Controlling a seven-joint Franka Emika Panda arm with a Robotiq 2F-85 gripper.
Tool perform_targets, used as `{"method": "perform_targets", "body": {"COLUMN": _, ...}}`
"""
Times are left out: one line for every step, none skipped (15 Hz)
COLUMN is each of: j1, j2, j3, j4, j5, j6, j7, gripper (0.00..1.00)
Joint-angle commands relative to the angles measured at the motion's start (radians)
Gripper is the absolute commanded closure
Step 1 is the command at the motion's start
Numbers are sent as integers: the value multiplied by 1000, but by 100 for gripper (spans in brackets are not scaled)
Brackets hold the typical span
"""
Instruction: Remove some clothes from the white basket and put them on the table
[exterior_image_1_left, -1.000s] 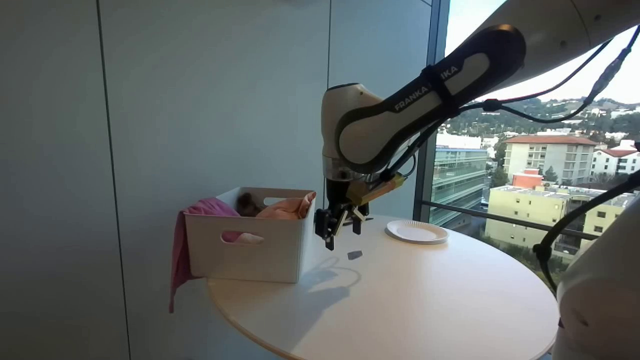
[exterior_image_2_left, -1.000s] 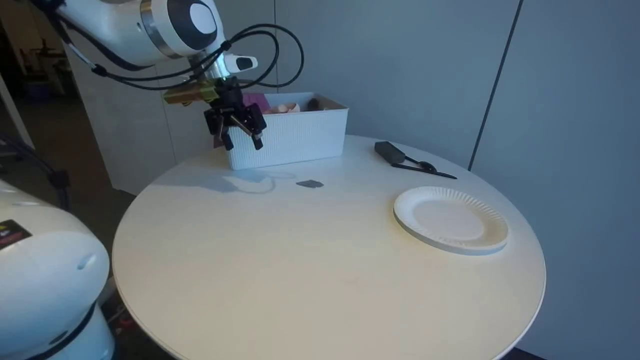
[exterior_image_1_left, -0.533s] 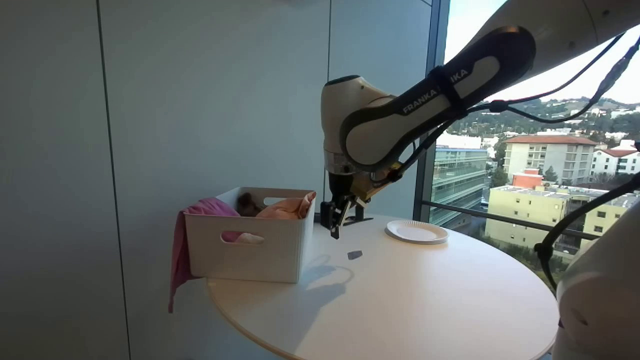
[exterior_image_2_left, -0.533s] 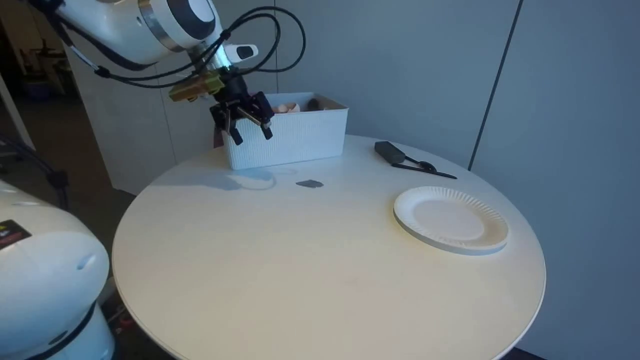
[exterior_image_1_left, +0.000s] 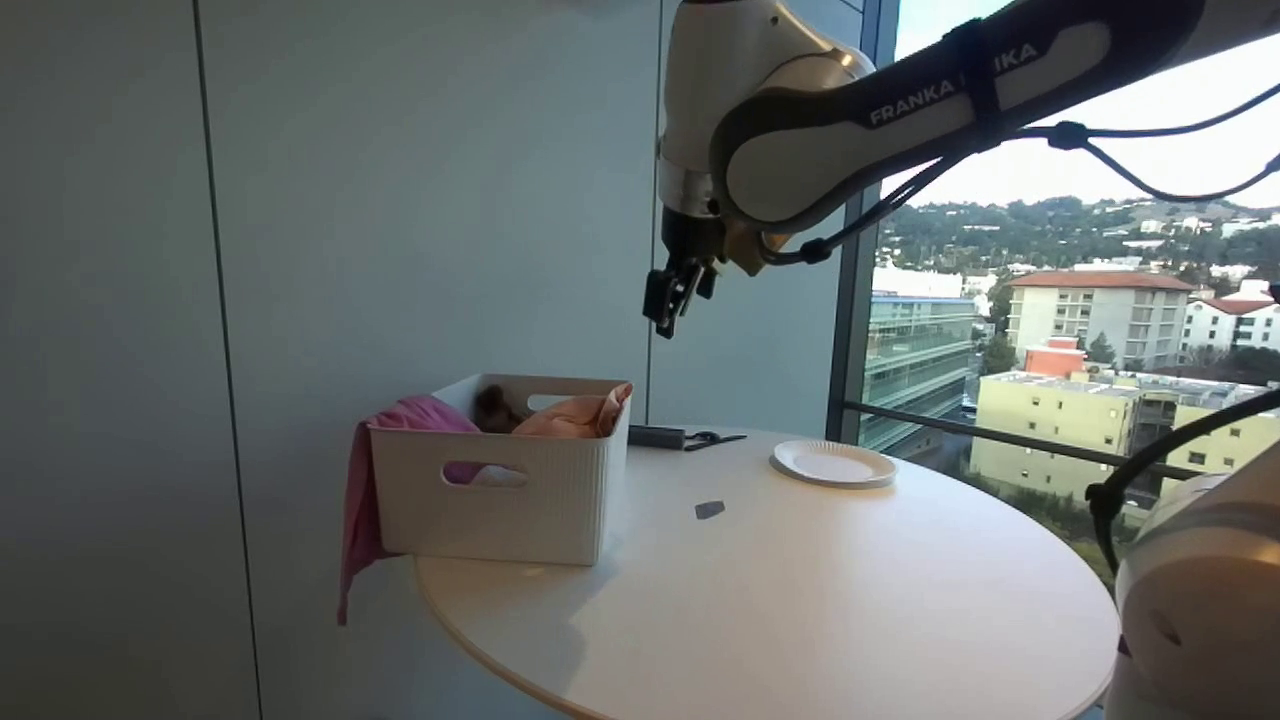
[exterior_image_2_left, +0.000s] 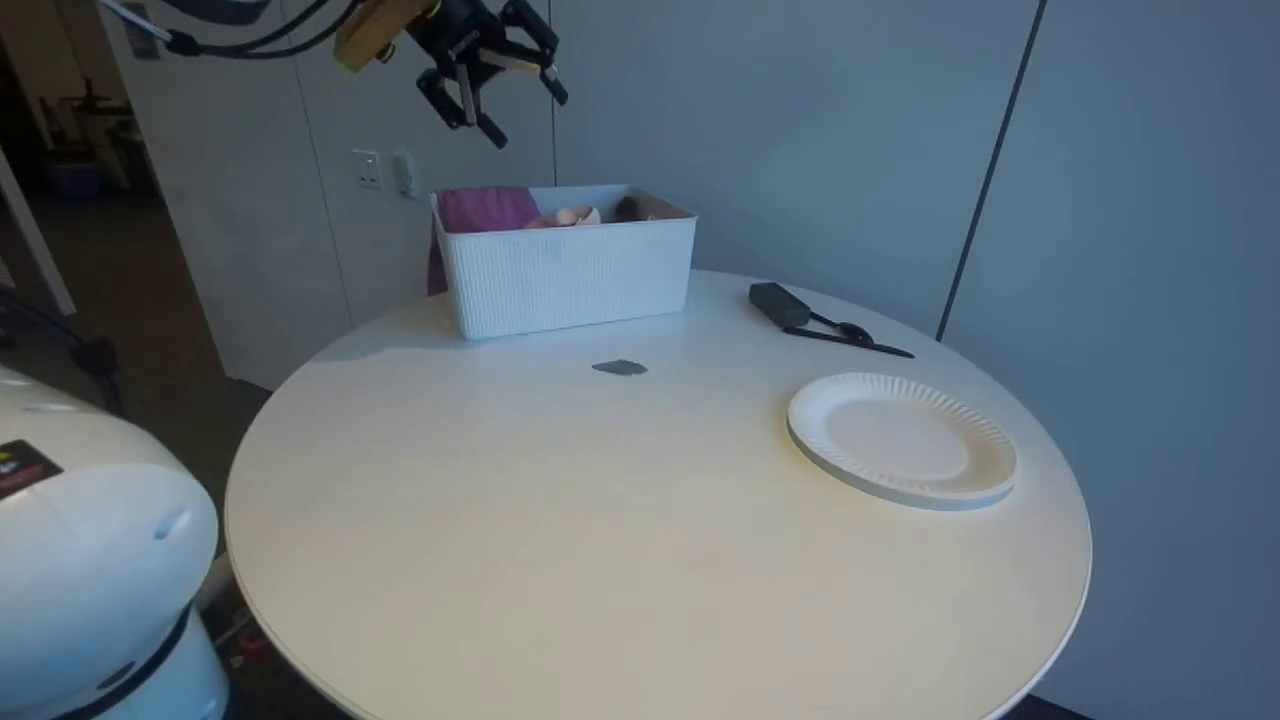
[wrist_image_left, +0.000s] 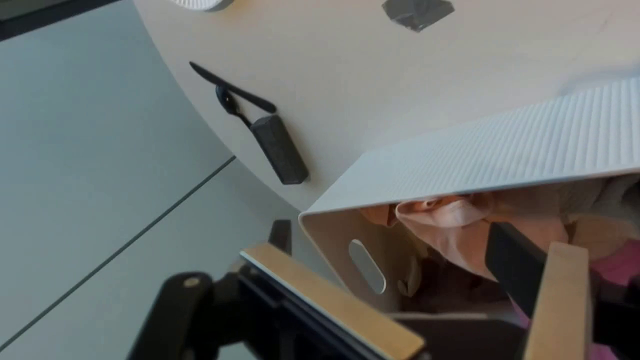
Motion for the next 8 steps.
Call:
{"method": "perform_targets", "body": {"j1": 20, "j2": 106, "j3": -46, "j4": 136, "j5": -32, "j6": 139, "j7": -132, "gripper": 0}}
{"method": "perform_targets", "body": {"j1": 25, "j2": 147, "j3": -56, "j4": 171, "j5": -22, "j6": 192, "j7": -163, "gripper": 0}}
{"method": "perform_targets", "body": {"j1": 30, "j2": 192, "j3": -66, "j4": 207, "j5": -11, "j6": 246, "j7": -198, "gripper": 0}}
{"method": "perform_targets", "body": {"j1": 42, "j2": 240, "j3": -78, "j4": 245, "j5": 13, "j6": 293, "j7": -237, "gripper": 0}}
{"method": "perform_targets", "body": {"j1": 55, "j2": 297, "j3": -89, "j4": 290, "j5": 39, "j6": 336, "j7": -278, "gripper": 0}}
{"method": "perform_targets", "body": {"j1": 71, "j2": 348, "j3": -102, "j4": 328, "j5": 74, "j6": 375, "j7": -323, "gripper": 0}}
{"method": "perform_targets", "body": {"j1": 93, "j2": 406, "j3": -115, "j4": 374, "j5": 131, "j6": 398, "j7": -380, "gripper": 0}}
{"method": "perform_targets", "body": {"j1": 119, "j2": 462, "j3": -125, "j4": 423, "j5": 200, "j6": 408, "j7": -438, "gripper": 0}}
